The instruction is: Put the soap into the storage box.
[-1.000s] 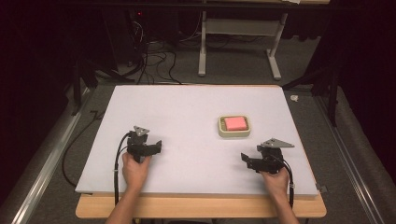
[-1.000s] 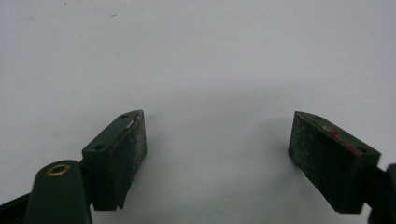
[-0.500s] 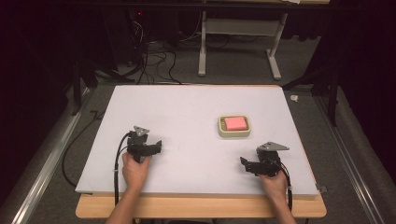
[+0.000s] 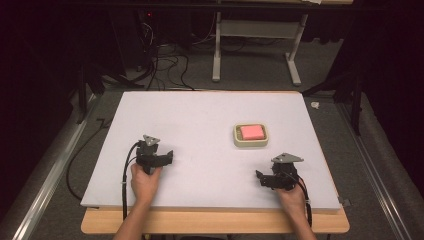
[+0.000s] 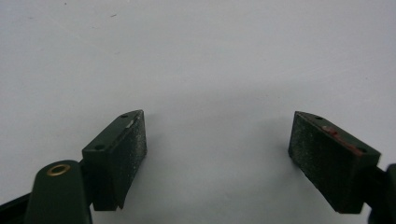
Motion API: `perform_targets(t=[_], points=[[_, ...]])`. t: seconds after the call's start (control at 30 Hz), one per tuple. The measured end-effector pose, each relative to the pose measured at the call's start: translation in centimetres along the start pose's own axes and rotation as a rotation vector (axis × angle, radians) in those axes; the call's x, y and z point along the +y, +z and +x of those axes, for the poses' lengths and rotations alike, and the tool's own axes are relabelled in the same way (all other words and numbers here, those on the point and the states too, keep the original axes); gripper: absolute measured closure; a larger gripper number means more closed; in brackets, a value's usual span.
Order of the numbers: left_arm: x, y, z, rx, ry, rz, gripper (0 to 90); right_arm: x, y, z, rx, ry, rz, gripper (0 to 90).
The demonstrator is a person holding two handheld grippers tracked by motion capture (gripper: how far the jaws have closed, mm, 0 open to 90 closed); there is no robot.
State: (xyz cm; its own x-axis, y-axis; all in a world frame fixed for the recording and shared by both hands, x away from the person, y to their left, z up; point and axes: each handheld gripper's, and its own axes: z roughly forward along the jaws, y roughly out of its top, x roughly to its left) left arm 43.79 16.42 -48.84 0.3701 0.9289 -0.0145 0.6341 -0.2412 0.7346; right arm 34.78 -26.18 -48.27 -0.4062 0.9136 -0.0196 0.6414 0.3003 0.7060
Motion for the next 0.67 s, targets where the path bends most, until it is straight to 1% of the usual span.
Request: perform_targets(t=[0.23, 0.67], points=[[-0.01, 0.00, -0.03, 0.002, -0.001, -0.002, 19.8, -0.07, 0.02, -0.13, 0.007, 0.002, -0.006, 19.8], [0.00, 0.00, 0.01, 0.000, 0.000, 0.000, 19.8, -0.06, 0.04, -0.14, 0.007, 0.004, -0.006, 19.9]])
